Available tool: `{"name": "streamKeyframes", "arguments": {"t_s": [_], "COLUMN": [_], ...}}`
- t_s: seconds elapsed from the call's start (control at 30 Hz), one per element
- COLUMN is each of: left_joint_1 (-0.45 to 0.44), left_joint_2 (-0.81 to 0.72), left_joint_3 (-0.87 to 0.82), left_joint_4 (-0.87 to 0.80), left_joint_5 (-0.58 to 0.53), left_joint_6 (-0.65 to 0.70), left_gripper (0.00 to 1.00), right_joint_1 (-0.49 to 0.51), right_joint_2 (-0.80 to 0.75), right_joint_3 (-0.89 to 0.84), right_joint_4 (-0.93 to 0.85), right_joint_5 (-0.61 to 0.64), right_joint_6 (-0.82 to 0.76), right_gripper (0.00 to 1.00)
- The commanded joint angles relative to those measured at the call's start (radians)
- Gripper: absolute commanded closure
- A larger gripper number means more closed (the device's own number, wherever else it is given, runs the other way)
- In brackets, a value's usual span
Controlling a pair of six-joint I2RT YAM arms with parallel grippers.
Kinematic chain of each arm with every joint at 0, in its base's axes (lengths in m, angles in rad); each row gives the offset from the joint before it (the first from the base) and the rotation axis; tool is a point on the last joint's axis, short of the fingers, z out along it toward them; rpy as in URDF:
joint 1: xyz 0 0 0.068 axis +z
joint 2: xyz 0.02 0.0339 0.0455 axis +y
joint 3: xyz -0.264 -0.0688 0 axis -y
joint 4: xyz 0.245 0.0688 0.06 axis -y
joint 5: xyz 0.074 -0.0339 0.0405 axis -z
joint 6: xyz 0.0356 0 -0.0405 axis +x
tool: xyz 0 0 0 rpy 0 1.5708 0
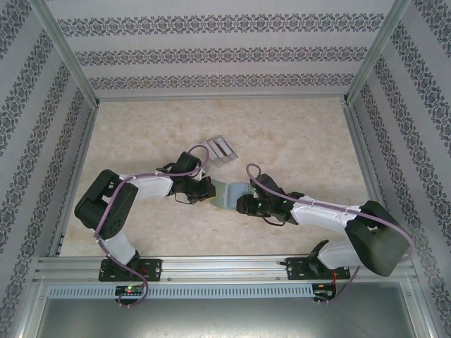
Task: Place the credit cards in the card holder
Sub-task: Open the card holder at the center of the table, then flip over the card slot in the card holder.
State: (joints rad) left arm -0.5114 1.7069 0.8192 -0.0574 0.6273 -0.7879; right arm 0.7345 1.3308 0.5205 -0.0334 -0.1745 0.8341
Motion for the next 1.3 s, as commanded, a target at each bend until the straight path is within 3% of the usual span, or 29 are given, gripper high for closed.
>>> {"name": "streamKeyframes", "arguments": {"t_s": [0.0, 0.17, 0.47, 0.53, 0.67, 0.73, 0.97, 1.03, 1.27], "left_joint_1": [-0.013, -0.012, -0.013, -0.014, -0.015, -0.014, -0.015, -0.017, -0.022], "left_joint_2": [0.031, 0.025, 0.040, 0.040, 0.041, 0.048, 0.056, 0.044, 0.031], "left_joint_3": [-0.001, 0.008, 0.024, 0.025, 0.020, 0.029, 0.037, 0.030, 0.034], "left_joint_4": [0.019, 0.010, -0.009, -0.011, -0.004, -0.010, -0.008, -0.005, -0.010], "left_joint_5": [0.004, 0.000, 0.010, 0.013, 0.002, 0.012, 0.013, -0.006, -0.015], "left_joint_6": [-0.002, 0.002, 0.012, 0.011, 0.010, 0.010, 0.005, 0.006, 0.012], "left_gripper": [1.00, 1.00, 1.00, 1.00, 1.00, 1.00, 1.00, 1.00, 1.00], "right_joint_1": [-0.024, -0.040, -0.037, -0.038, -0.040, -0.042, -0.054, -0.057, -0.074], "right_joint_2": [-0.004, 0.031, 0.070, 0.062, 0.046, 0.031, -0.038, -0.054, -0.029], "right_joint_3": [0.024, 0.039, 0.077, 0.079, 0.078, 0.080, 0.044, 0.030, 0.018], "right_joint_4": [0.003, 0.045, 0.026, 0.011, -0.022, -0.057, -0.078, -0.062, 0.042], "right_joint_5": [0.024, -0.014, -0.024, -0.011, 0.020, 0.049, 0.093, 0.093, -0.024], "right_joint_6": [-0.032, -0.023, -0.049, -0.042, -0.042, -0.030, -0.007, -0.004, -0.024], "right_gripper": [0.58, 0.56, 0.73, 0.73, 0.61, 0.59, 0.59, 0.63, 0.70]}}
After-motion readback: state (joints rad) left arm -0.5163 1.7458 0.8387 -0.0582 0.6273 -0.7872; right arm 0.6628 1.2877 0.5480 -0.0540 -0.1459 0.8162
